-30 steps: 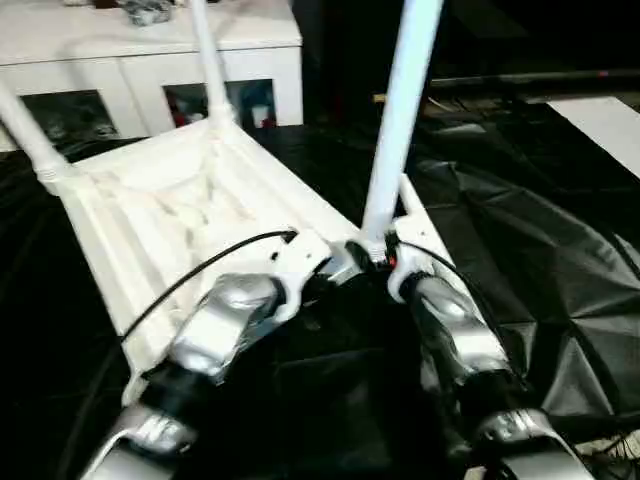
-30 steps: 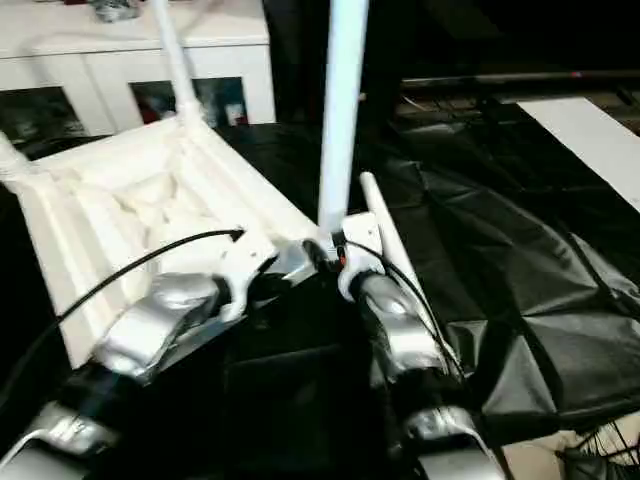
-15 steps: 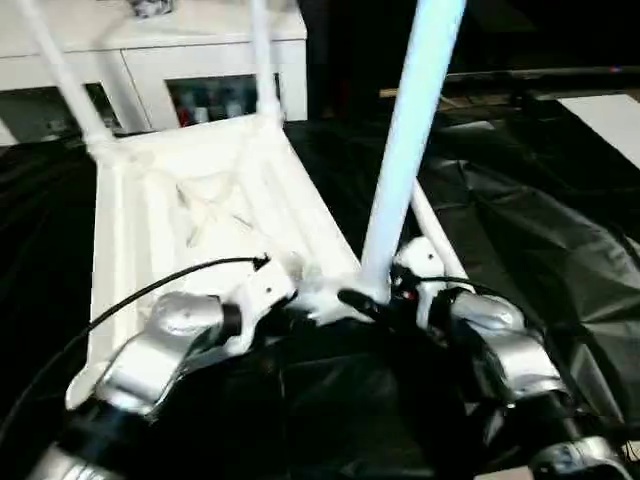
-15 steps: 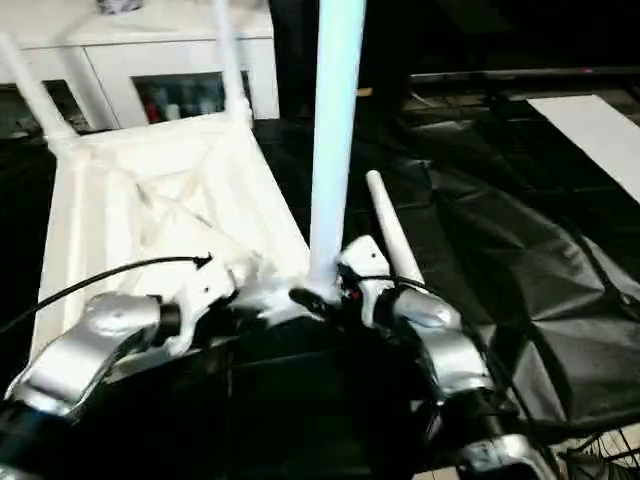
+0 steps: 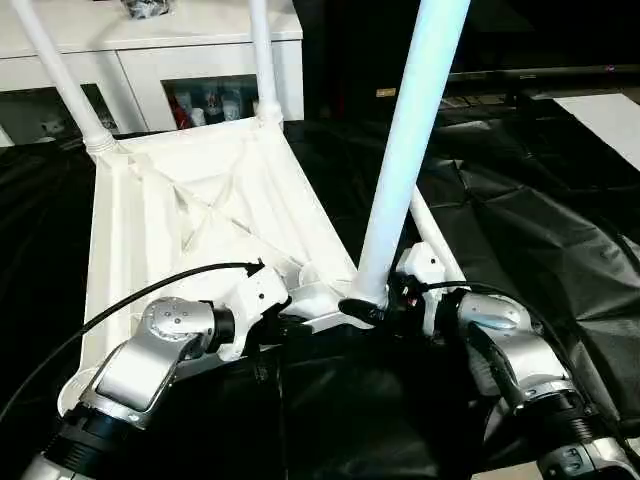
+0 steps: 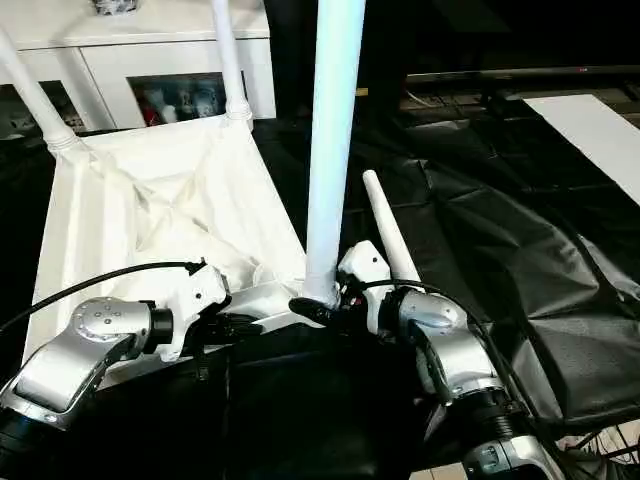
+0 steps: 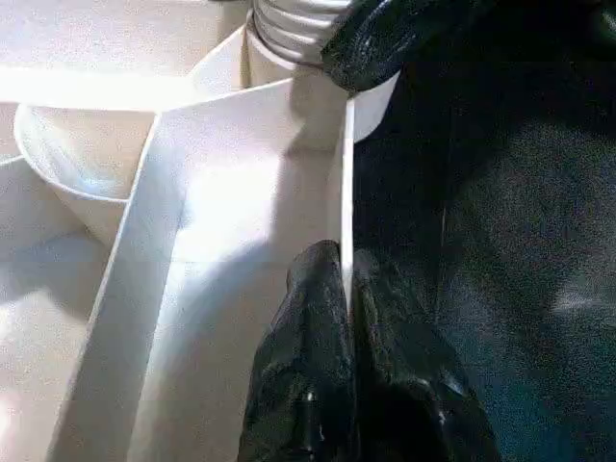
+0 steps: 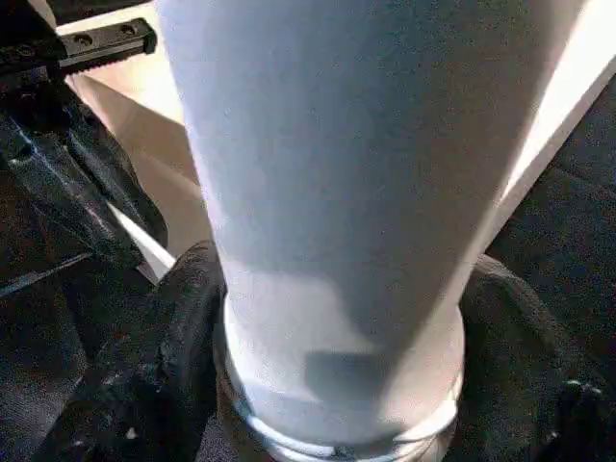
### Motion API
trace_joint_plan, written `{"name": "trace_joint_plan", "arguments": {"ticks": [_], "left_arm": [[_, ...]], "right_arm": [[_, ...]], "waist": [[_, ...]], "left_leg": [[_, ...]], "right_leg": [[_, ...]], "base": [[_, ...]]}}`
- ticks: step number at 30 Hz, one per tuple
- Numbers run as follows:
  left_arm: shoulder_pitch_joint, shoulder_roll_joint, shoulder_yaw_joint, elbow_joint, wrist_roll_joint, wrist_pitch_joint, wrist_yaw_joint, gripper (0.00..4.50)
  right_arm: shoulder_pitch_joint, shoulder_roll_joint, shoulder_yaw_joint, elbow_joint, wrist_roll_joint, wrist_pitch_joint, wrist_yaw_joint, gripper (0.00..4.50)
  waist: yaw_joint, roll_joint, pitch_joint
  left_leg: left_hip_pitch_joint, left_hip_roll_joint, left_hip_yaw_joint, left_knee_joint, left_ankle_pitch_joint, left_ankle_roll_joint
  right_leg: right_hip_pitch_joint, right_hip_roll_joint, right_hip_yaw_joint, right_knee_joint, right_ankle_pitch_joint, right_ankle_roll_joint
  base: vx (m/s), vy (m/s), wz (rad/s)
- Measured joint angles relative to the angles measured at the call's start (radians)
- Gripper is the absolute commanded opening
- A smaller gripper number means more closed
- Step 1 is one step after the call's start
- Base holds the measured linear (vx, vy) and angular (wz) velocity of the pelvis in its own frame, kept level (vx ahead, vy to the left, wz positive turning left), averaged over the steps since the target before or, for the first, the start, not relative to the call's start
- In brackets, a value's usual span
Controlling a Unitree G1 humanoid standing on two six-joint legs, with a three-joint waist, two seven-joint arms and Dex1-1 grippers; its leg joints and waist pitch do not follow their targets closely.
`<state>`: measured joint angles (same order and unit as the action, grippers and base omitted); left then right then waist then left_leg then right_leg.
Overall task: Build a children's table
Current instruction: Rotate leg to tighten
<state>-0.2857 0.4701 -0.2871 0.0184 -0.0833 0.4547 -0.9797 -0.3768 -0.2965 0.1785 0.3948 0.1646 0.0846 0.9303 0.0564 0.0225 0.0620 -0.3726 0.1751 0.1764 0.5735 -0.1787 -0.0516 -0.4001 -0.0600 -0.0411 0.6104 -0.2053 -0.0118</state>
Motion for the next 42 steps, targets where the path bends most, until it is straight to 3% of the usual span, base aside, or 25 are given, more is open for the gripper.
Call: {"name": "trace_joint_plan", "arguments": {"ticks": [8, 17, 21, 24, 27, 30, 33, 36, 42], "left_arm": [[-0.008, -0.006, 0.0, 0.013, 0.0, 0.005, 0.009, 0.0], [-0.163, -0.229, -0.001, 0.196, 0.059, 0.098, 0.254, 0.0], [-0.235, -0.322, -0.001, 0.307, 0.084, 0.092, 0.369, 0.0], [-0.26, -0.359, -0.001, 0.349, 0.098, 0.083, 0.408, 0.0], [-0.264, -0.359, -0.004, 0.35, 0.1, 0.082, 0.409, 0.0], [-0.252, -0.347, -0.006, 0.33, 0.099, 0.08, 0.404, 0.0], [-0.243, -0.309, 0.003, 0.319, 0.099, 0.06, 0.402, 0.0], [-0.203, -0.24, 0.011, 0.272, 0.088, 0.03, 0.342, 0.0], [-0.146, -0.159, 0.017, 0.211, 0.059, -0.017, 0.202, 0.0]], "right_arm": [[0.0, 0.015, 0.0, 0.006, 0.0, 0.008, -0.037, 2.76], [-0.088, 0.189, -0.124, 0.144, -0.054, 0.05, -0.502, 2.74], [-0.148, 0.271, -0.17, 0.214, -0.079, 0.058, -0.737, 2.74], [-0.17, 0.282, -0.178, 0.253, -0.089, 0.036, -0.813, 2.74], [-0.171, 0.281, -0.186, 0.261, -0.088, 0.02, -0.8, 2.74], [-0.168, 0.267, -0.192, 0.261, -0.077, 0.013, -0.735, 3.44], [-0.135, 0.259, -0.185, 0.231, -0.048, -0.004, -0.633, 3.78], [-0.098, 0.196, -0.149, 0.178, -0.017, 0.007, -0.473, 3.91], [-0.084, 0.081, -0.079, 0.103, -0.008, 0.038, -0.274, 3.98]], "waist": [[-0.002, 0.0, 0.0], [0.001, 0.001, 0.0], [0.01, 0.003, -0.002], [0.021, 0.004, -0.002], [0.025, 0.004, -0.002], [0.027, 0.004, -0.002], [0.012, 0.0, 0.0], [-0.003, -0.001, 0.001], [0.001, 0.0, 0.001]], "left_leg": [[0.001, 0.0, 0.0, 0.001, 0.0, 0.001], [0.004, -0.001, 0.0, 0.003, -0.001, -0.003], [0.004, -0.001, 0.001, 0.003, -0.001, -0.002], [0.004, -0.001, 0.003, 0.003, -0.001, -0.002], [0.003, -0.001, 0.003, 0.003, -0.001, -0.002], [0.003, -0.001, 0.003, 0.002, -0.001, -0.002], [0.003, 0.001, 0.001, 0.001, -0.001, -0.002], [0.0, 0.001, -0.002, 0.001, -0.001, -0.002], [0.0, 0.001, -0.001, 0.0, -0.001, -0.002]], "right_leg": [[0.0, 0.0, 0.0, 0.001, 0.0, 0.0], [0.004, -0.001, 0.002, 0.002, 0.004, -0.002], [0.007, -0.001, 0.003, 0.001, 0.005, -0.002], [0.01, -0.003, 0.003, 0.0, 0.003, 0.0], [0.01, -0.003, 0.003, 0.0, 0.003, 0.002], [0.009, -0.003, 0.002, 0.0, 0.002, 0.003], [0.008, 0.0, 0.002, 0.0, 0.002, 0.003], [0.005, 0.0, -0.001, 0.001, 0.002, 0.003], [0.001, 0.0, 0.0, 0.0, 0.002, 0.002]], "base": [[0.0, 0.0, 0.0], [-0.006, 0.0, 0.0], [0.0, 0.0, 0.0], [0.0, 0.0, 0.0], [0.0, 0.0, 0.0], [0.0, 0.0, 0.0], [0.0, 0.0, 0.0], [0.0, 0.0, 0.0], [0.0, 0.0, 0.0]]}}
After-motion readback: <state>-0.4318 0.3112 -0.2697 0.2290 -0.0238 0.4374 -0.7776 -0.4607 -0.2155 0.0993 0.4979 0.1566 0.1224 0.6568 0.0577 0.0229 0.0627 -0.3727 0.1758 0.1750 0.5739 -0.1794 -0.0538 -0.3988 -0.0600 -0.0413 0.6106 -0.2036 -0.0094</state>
